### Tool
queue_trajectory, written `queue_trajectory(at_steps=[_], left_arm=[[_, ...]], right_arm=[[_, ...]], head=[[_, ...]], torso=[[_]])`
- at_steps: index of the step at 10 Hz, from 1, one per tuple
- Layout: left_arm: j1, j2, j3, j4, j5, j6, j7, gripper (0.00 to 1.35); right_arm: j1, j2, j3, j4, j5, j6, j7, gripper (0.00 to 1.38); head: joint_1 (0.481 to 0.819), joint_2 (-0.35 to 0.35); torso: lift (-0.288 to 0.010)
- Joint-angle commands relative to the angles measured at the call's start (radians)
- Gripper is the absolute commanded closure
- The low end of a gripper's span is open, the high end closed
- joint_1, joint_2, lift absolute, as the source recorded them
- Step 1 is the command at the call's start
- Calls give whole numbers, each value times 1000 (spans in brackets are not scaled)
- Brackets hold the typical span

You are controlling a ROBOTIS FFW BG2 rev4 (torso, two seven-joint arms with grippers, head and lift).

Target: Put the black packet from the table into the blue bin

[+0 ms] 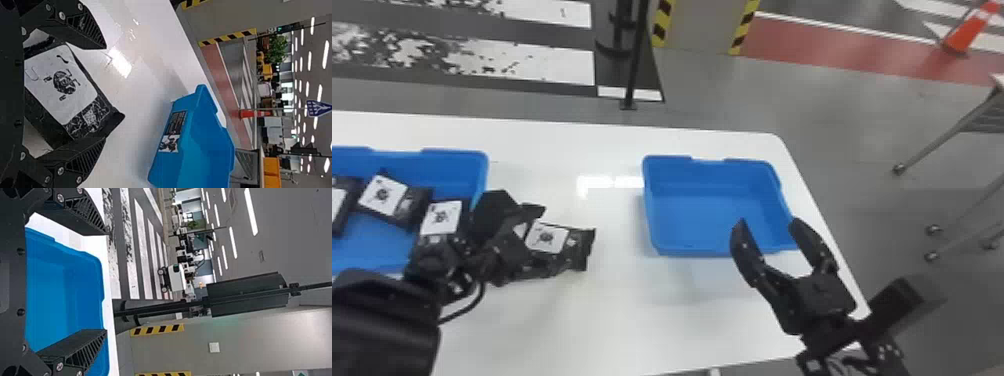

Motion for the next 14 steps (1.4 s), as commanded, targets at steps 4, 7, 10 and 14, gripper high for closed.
queue_trajectory(at_steps=[4, 7, 10, 14], left_arm=[[-41, 9, -43, 41, -27, 91, -2, 1038], [-68, 27, -61, 16, 9, 37, -48, 1208], [33, 43, 41, -296, 85, 206, -86, 1207], [172, 83, 380, -487, -5, 260, -181, 1207]], right_arm=[[4, 1, 0, 0, -10, 0, 0, 133], [4, 1, 0, 0, -10, 0, 0, 133], [4, 1, 2, 2, -10, 0, 0, 133], [4, 1, 2, 0, -10, 0, 0, 133]], head=[[695, -243], [695, -263], [695, -270], [695, -117]], torso=[[-110], [-110], [-110], [-110]])
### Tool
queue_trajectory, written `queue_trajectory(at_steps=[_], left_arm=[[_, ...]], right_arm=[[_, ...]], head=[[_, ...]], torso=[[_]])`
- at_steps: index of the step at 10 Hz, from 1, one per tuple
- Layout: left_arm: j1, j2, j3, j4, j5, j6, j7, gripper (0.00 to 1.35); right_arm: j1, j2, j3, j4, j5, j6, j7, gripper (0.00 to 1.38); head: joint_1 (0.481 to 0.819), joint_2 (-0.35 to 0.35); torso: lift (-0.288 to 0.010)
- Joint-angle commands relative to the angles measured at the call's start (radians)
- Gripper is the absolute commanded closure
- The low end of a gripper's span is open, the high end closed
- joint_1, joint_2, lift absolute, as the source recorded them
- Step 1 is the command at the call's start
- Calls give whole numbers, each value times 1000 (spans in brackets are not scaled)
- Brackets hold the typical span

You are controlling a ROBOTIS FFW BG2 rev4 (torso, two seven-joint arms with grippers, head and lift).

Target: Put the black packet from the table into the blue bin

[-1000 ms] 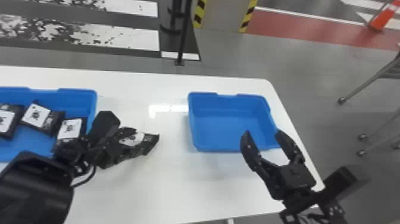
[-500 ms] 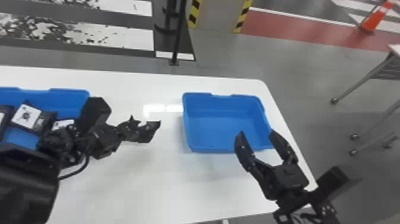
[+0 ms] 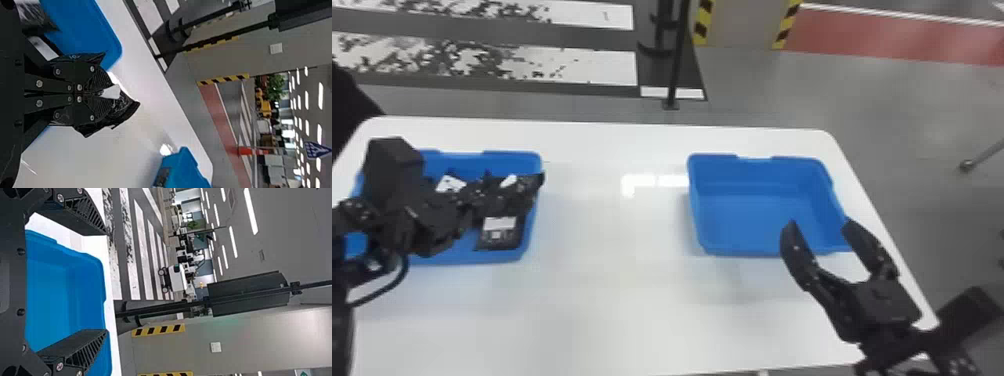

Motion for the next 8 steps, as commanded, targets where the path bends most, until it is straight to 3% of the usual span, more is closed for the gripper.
queue_trajectory(at_steps=[1, 2, 3, 4, 5, 6, 8], left_arm=[[27, 6, 141, -1, -73, -17, -9, 1207], [32, 8, 201, 24, -111, -46, -11, 1207], [34, 6, 231, 34, -114, -56, -11, 1007], [29, 3, 235, 34, -107, -59, -11, 496], [29, -3, 223, 34, -85, -54, -11, 188], [34, -14, 225, 34, -65, -56, -9, 101], [86, -63, 317, 34, 9, -216, 1, 125]], right_arm=[[-2, 1, 4, 2, 0, 0, 0, 133], [-5, 1, 6, 2, -2, 0, 0, 133], [-5, 1, 6, 2, 0, 0, 0, 133], [-5, 1, 6, 2, 0, 0, 0, 133], [-5, 1, 8, 5, -2, 0, 0, 133], [-5, 1, 12, 5, -2, 0, 0, 133], [-2, 1, 12, 2, -6, 0, 0, 133]], head=[[695, -50], [695, 32], [695, 68], [695, 126], [695, 153], [695, 153], [695, 139]], torso=[[-110], [-110], [-110], [-110], [-110], [-110], [-110]])
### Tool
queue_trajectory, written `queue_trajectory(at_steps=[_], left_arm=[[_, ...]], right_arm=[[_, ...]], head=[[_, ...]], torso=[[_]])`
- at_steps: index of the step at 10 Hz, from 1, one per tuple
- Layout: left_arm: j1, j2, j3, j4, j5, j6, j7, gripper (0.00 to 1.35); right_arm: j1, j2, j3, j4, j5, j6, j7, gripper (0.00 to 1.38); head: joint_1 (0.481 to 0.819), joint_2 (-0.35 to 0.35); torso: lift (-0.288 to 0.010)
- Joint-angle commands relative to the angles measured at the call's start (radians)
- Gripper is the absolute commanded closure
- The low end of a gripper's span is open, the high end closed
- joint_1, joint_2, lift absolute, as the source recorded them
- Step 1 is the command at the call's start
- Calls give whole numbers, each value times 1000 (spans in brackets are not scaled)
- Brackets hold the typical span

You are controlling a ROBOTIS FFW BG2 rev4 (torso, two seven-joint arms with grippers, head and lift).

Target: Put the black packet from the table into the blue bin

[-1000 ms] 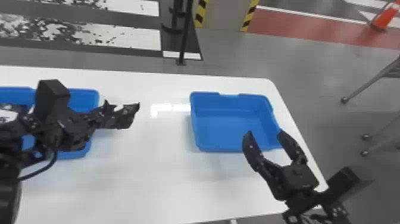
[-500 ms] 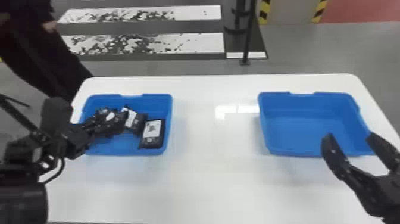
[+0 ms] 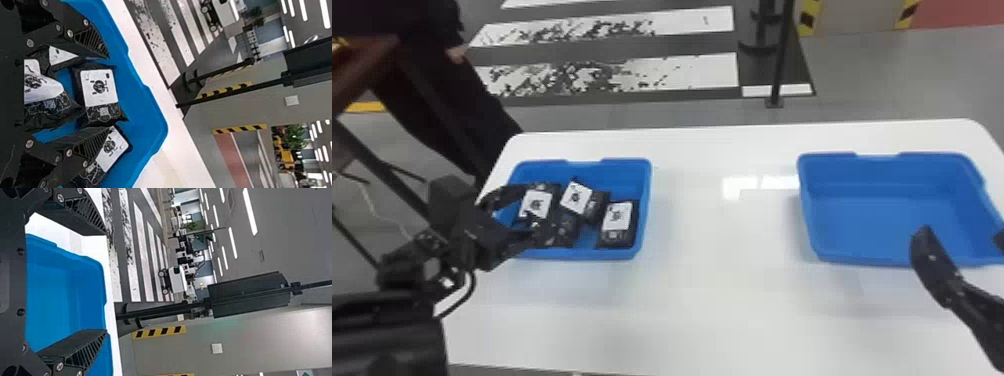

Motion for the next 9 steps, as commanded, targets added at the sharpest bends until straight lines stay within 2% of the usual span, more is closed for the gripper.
queue_trajectory(at_steps=[1, 2, 3, 4, 5, 8, 9], left_arm=[[62, -54, 102, -12, 104, -114, 29, 125], [134, -103, 159, -74, 172, -161, 83, 125], [215, -121, 165, -130, 266, -217, 165, 125], [288, -121, 124, -159, 378, -288, 247, 125], [357, -121, 72, -186, 473, -345, 325, 125], [568, -121, -60, -314, 597, -463, 560, 125], [612, -121, -92, -336, 623, -482, 618, 125]], right_arm=[[3, 1, -4, -5, -3, 0, 0, 133], [5, 1, -4, -5, -3, 0, 0, 133], [5, 1, -4, -7, -3, 0, 0, 133], [8, 1, -6, -10, -3, 0, 0, 133], [10, 1, -6, -10, -5, 0, 0, 133], [23, 1, -12, -19, -9, 0, -1, 133], [27, 1, -14, -24, -11, 0, -1, 133]], head=[[695, 142], [695, 160], [695, 194], [695, 228], [695, 230], [695, 189], [695, 181]], torso=[[-110], [-110], [-110], [-110], [-110], [-110], [-110]])
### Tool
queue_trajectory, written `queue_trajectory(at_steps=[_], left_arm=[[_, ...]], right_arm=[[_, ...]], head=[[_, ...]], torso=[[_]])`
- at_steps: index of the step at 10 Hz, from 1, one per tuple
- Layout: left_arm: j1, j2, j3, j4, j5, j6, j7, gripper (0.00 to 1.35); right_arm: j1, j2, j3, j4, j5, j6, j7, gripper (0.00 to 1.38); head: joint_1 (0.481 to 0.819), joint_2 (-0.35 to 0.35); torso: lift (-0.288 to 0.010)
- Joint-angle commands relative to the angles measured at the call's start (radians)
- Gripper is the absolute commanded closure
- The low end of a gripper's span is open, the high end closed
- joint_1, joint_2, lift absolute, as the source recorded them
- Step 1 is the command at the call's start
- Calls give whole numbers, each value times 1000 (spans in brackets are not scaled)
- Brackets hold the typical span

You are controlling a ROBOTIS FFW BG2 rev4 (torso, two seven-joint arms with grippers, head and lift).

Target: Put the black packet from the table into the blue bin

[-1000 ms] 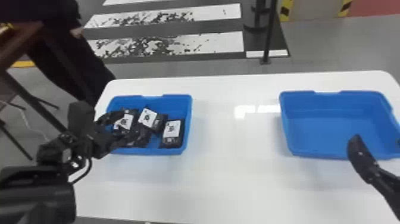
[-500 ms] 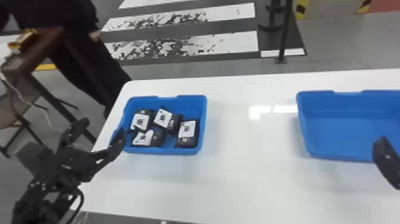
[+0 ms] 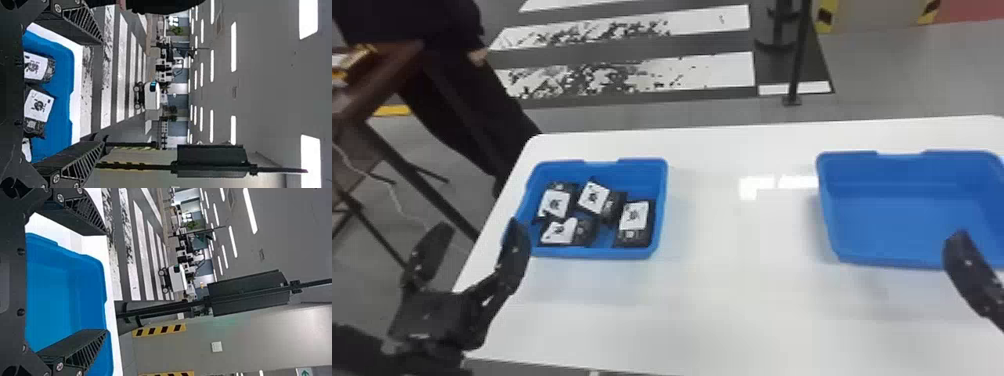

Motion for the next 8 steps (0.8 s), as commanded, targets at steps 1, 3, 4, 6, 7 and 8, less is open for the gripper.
queue_trajectory(at_steps=[1, 3, 4, 6, 7, 8], left_arm=[[51, -4, -25, -31, 16, -5, 16, 125], [71, -4, -33, -38, 16, 14, 16, 125], [73, -4, -39, -38, 18, 22, 16, 125], [64, 9, -55, -38, 38, 37, 16, 125], [64, 17, -67, -38, 40, 29, 16, 125], [61, 23, -76, -38, 44, 32, 16, 125]], right_arm=[[7, 1, -3, -5, -1, 0, 0, 133], [7, 1, -3, -5, 1, 0, 0, 133], [7, 1, -3, -5, 1, 0, 0, 133], [7, 1, -3, -5, 1, 0, 0, 133], [7, 1, -3, -5, 1, 0, 0, 133], [7, 1, -3, -5, 1, 0, 0, 133]], head=[[695, 172], [695, 157], [695, 152], [695, 145], [695, 139], [695, 130]], torso=[[-110], [-110], [-110], [-110], [-110], [-110]])
